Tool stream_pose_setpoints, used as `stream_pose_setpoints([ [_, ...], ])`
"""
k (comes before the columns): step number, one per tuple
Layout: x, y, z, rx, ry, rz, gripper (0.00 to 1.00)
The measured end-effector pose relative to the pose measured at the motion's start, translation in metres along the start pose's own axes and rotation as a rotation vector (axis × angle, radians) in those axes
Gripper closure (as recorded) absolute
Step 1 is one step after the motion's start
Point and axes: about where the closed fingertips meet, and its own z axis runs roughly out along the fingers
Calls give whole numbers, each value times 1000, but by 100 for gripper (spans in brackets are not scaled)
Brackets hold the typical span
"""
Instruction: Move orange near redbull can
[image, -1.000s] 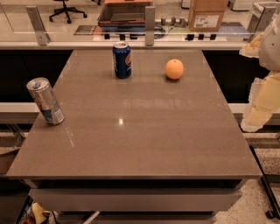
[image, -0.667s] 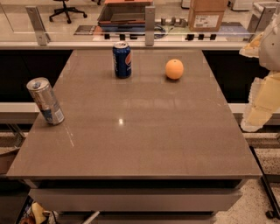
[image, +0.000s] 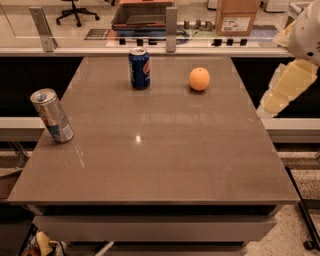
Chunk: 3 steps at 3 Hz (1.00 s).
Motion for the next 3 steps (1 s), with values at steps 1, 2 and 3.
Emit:
stream_pose_setpoints([
  [1, -11, -34, 18, 45, -134, 84, 0],
  [2, -24, -61, 41, 59, -274, 149, 0],
  [3, -32, -83, 69, 40, -363, 194, 0],
])
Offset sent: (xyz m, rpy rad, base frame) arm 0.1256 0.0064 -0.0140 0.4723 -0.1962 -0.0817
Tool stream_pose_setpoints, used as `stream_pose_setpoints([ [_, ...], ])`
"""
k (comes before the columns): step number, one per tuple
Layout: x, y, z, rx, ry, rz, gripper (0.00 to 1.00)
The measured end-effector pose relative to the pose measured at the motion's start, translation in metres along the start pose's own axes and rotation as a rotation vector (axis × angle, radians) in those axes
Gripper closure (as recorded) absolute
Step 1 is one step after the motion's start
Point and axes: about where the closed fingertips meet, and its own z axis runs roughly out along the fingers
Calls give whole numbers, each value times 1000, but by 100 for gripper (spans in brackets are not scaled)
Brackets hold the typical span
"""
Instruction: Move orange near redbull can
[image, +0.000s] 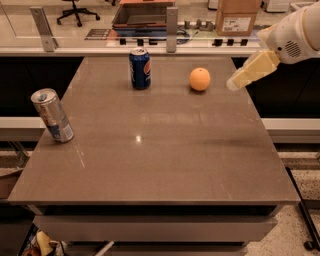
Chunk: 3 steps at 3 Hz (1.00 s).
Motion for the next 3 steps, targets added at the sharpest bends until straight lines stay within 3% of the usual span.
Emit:
stream_pose_setpoints([
  [1, 0, -14, 31, -27, -17, 44, 0],
  [2, -6, -18, 61, -60, 25, 64, 0],
  [3, -6, -18, 61, -60, 25, 64, 0],
])
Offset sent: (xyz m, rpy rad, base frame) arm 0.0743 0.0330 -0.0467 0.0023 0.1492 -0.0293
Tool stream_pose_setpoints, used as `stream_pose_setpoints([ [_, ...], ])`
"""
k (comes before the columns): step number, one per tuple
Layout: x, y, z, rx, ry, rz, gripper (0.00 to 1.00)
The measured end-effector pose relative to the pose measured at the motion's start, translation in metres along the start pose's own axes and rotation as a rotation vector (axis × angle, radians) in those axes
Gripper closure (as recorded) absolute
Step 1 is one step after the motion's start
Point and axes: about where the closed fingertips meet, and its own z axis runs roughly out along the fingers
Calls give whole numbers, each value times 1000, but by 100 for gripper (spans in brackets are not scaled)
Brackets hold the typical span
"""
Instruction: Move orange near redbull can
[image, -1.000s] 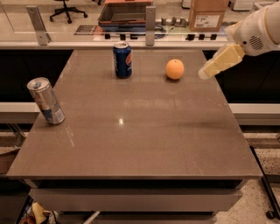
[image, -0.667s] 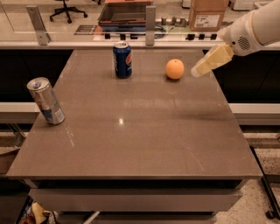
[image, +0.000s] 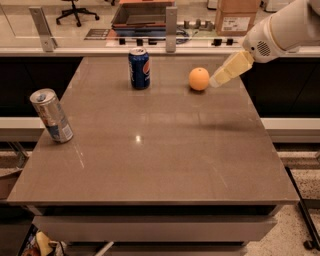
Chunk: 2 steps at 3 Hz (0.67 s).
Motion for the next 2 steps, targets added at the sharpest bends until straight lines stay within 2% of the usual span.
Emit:
stream_pose_setpoints([
  [2, -1, -4, 43, -66, -74, 36, 0],
])
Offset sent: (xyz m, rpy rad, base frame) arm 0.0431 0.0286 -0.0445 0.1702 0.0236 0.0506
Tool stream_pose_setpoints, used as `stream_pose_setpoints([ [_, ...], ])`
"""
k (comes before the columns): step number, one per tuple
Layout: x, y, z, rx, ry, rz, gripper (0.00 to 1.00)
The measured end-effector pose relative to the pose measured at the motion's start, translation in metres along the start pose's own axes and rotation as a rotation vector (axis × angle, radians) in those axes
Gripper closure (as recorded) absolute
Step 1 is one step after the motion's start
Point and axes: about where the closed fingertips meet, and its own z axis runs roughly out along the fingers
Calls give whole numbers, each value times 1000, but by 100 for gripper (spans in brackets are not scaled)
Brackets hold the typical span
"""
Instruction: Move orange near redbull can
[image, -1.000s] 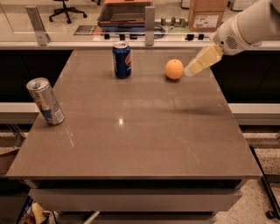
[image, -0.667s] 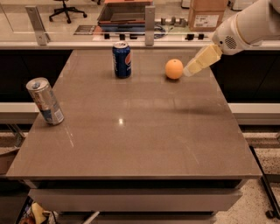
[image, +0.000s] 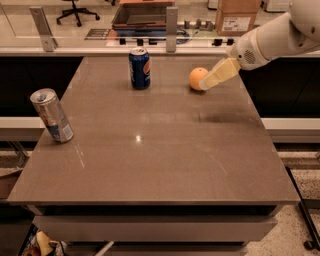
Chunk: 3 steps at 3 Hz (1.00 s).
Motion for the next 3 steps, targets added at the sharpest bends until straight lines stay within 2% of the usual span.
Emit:
stream_pose_setpoints([
  [1, 5, -3, 20, -24, -26, 17, 0],
  [3, 11, -18, 66, -39, -78, 35, 0],
])
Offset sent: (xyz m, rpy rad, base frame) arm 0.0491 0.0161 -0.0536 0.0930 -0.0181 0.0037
